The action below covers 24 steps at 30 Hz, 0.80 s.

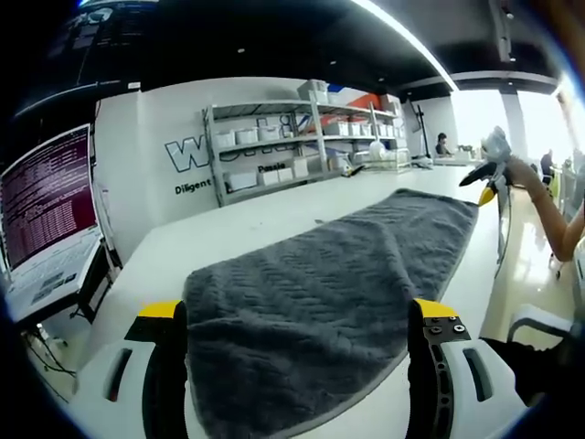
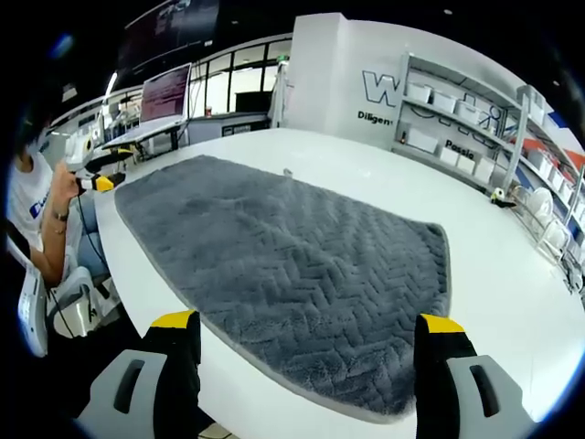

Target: Open the folded towel by lifting each exposed corner and separating the folded layers until the towel lies flat within the target outline without major curled edges

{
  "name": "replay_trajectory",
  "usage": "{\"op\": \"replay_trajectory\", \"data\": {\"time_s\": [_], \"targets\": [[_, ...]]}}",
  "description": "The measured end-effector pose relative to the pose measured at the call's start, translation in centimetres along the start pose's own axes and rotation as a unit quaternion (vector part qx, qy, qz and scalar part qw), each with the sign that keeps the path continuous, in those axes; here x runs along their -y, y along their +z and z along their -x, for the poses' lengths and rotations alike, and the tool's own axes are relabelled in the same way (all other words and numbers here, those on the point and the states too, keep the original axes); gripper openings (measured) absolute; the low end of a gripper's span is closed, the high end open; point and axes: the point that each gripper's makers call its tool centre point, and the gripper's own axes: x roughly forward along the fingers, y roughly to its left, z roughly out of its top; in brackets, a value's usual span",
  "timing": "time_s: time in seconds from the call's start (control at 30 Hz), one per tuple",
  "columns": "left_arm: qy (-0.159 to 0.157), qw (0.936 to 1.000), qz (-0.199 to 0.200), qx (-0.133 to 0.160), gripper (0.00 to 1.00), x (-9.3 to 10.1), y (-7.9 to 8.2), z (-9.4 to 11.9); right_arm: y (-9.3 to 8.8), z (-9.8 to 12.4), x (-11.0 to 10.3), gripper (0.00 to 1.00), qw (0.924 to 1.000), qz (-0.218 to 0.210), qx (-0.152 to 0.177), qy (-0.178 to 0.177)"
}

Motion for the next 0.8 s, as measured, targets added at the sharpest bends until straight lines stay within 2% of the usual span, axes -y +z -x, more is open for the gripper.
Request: {"op": "replay_trajectory", "data": {"time_s": [0.1, 0.33, 0.8], "targets": [[-0.016, 0.9998, 0.003, 0.01, 0.99, 1.1, 0.6, 0.2, -0.2, -0.1, -0.1, 0.99, 1.0, 0.001, -0.006, 0.0], [-0.016, 0.9996, 0.003, 0.025, 0.99, 1.4, 1.4, 0.5, -0.1, 0.1, -0.3, 0.99, 1.0, -0.002, -0.001, 0.003], [-0.022, 0.9996, 0.0, 0.015, 0.99, 2.0, 0.9, -0.1, -0.4, 0.2, -0.5, 0.99, 1.0, -0.001, -0.002, 0.004]]}}
